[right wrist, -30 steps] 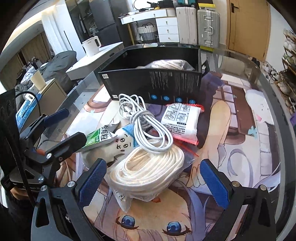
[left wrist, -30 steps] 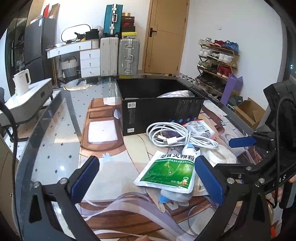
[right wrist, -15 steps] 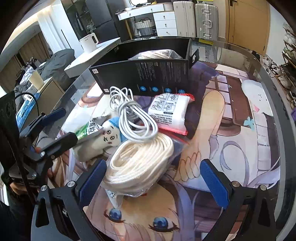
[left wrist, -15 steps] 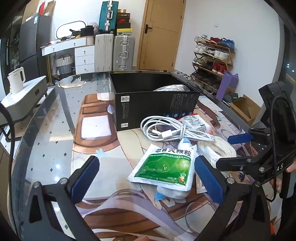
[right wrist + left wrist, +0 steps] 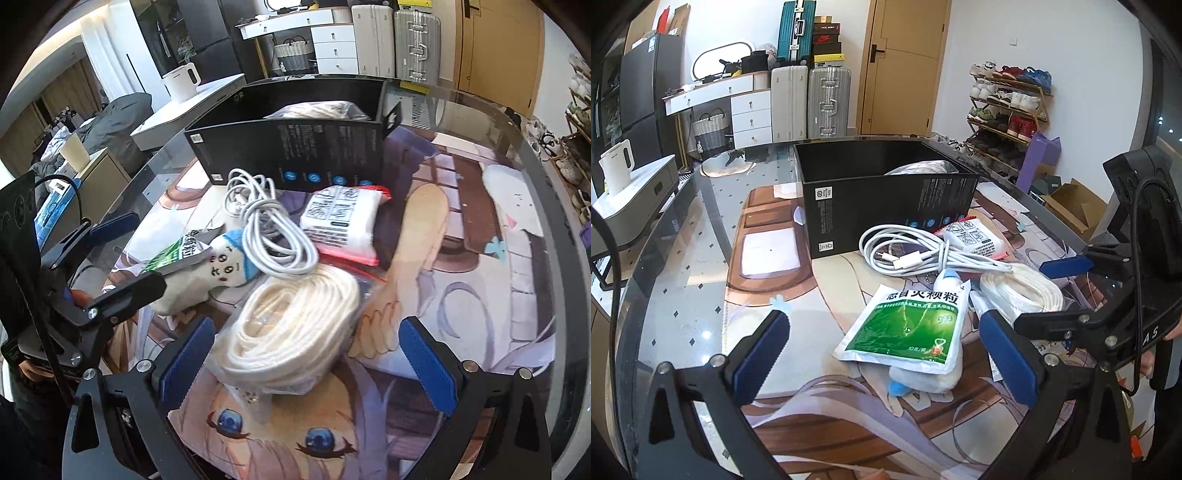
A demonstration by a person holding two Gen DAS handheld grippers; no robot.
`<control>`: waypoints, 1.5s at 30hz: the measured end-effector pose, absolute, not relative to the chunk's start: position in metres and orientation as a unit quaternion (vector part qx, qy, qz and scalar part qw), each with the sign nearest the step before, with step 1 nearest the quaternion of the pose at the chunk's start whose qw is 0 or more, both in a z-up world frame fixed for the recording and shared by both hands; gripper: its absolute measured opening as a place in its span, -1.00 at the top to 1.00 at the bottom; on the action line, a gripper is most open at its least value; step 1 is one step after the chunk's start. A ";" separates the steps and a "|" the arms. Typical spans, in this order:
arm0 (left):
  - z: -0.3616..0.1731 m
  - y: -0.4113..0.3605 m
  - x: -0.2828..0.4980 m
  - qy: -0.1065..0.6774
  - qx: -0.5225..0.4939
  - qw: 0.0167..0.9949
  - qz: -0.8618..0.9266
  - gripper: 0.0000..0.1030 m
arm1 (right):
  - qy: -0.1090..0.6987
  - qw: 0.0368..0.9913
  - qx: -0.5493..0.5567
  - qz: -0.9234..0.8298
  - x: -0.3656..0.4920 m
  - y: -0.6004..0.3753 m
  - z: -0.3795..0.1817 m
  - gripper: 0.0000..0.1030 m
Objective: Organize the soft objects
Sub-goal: 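Move the right tool to the coiled white rope beside the cables, then grasp the white rope with the right tool while the left tool grasps the green sachet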
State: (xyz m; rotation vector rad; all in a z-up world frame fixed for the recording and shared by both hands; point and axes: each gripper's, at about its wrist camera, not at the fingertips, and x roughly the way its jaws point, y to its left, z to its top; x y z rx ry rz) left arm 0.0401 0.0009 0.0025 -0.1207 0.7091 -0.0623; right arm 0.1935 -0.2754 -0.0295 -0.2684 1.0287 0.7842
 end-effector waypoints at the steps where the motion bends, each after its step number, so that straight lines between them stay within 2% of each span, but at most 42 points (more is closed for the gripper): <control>1: 0.002 0.001 0.040 0.347 -0.059 0.936 -0.030 -1.00 | 0.477 0.790 -0.126 0.363 0.193 -0.273 -0.030 -0.97; 3: 0.002 0.001 0.041 0.347 -0.060 0.935 -0.029 -1.00 | 0.476 0.791 -0.128 0.362 0.192 -0.270 -0.031 -0.88; 4: 0.001 0.000 0.041 0.348 -0.060 0.935 -0.029 -1.00 | 0.477 0.791 -0.128 0.361 0.193 -0.269 -0.032 -0.67; 6: 0.001 0.000 0.042 0.349 -0.058 0.935 -0.027 -1.00 | 0.480 0.790 -0.128 0.360 0.193 -0.268 -0.034 -0.50; 16: 0.000 -0.005 0.047 0.358 -0.050 0.932 -0.028 -1.00 | 0.467 0.789 -0.154 0.369 0.187 -0.270 -0.029 -0.18; 30: -0.004 0.004 0.064 0.389 -0.071 0.917 -0.042 -1.00 | 0.446 0.793 -0.168 0.380 0.188 -0.292 -0.018 0.09; 34: -0.009 0.001 0.066 0.401 -0.076 0.911 -0.053 -0.99 | 0.447 0.795 -0.162 0.376 0.192 -0.298 -0.018 0.12; 40: -0.015 0.000 0.068 0.416 -0.090 0.902 -0.075 -0.92 | 0.449 0.794 -0.161 0.378 0.192 -0.300 -0.019 0.12; 45: -0.013 -0.002 0.065 0.411 -0.101 0.900 -0.103 -0.76 | 0.451 0.792 -0.160 0.380 0.192 -0.299 -0.021 0.11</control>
